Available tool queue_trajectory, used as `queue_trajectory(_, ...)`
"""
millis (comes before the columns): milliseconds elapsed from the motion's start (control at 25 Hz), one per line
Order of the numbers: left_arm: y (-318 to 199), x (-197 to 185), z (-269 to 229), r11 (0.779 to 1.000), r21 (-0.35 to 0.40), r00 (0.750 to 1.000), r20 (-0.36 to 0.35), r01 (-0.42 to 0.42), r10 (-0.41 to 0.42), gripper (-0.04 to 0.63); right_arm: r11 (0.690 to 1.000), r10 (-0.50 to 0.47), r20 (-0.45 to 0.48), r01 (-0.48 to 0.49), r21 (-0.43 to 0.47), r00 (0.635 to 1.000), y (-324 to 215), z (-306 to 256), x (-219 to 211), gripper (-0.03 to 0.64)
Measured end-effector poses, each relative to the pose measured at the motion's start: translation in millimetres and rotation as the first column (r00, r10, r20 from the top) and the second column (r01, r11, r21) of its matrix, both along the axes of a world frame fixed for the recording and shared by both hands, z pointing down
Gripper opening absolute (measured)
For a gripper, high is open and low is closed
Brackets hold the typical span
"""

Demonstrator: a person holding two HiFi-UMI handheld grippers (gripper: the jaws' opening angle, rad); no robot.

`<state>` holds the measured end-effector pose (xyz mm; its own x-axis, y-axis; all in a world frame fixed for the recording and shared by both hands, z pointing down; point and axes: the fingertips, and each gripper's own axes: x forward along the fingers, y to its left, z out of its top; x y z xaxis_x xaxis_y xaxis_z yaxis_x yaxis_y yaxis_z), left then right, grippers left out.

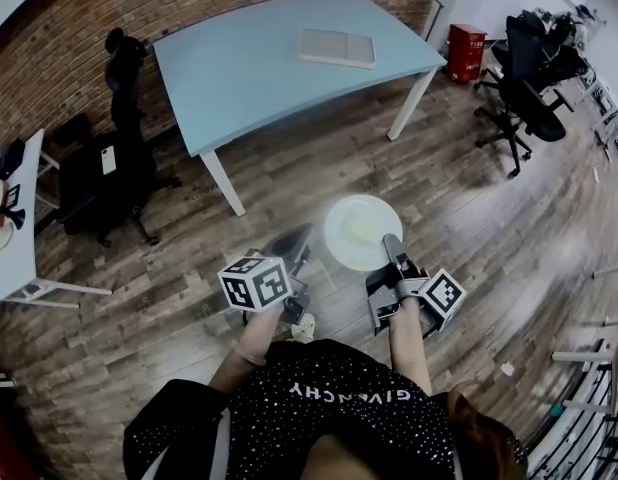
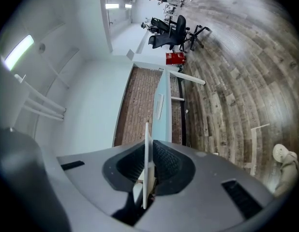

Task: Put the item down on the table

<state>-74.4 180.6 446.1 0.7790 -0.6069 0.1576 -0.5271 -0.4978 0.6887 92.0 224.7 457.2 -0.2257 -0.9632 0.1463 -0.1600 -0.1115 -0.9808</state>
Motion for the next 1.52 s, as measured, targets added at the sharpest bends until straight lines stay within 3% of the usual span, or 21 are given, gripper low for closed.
queue_trajectory(360, -22.9, -0.6, 4.6, 1.0, -0.001, 1.0, -0.001, -0.009, 0.009, 0.011, 1.0, 0.007, 0.009, -0.007, 0.015, 1.0, -25.5, 0.6, -1.0, 0.038)
queue_trajectory(560, -21.3, -4.9, 11.4, 1.0, -0.018, 1.0, 0.006, 0.014, -0.013, 0.011, 1.0, 0.01, 0.024, -0.009, -0.014, 1.0, -27.6, 12.6, 2.4, 0.038)
queue_trajectory(880, -46.7, -0.3, 16.7, 0.999, -0.019, 0.999, 0.012, 0.048, -0.048, 0.011, 1.0, -0.015, 0.065, 0.014, 0.015, 0.998, -57.5, 12.7, 8.7, 0.038)
queue_trajectory(1000, -68.5, 10.6, 18.4, 0.998, -0.016, 0.998, 0.021, 0.055, -0.055, 0.011, 0.999, -0.029, 0.109, 0.027, 0.026, 0.994, -81.5, 13.4, 16.6, 0.038)
queue_trajectory(1520, -216.8, 59.3, 3.0, 0.995, 0.016, 0.995, 0.026, 0.097, -0.098, 0.011, 0.993, -0.099, 0.088, 0.092, 0.078, 0.991, -245.1, -7.9, 64.9, 0.038)
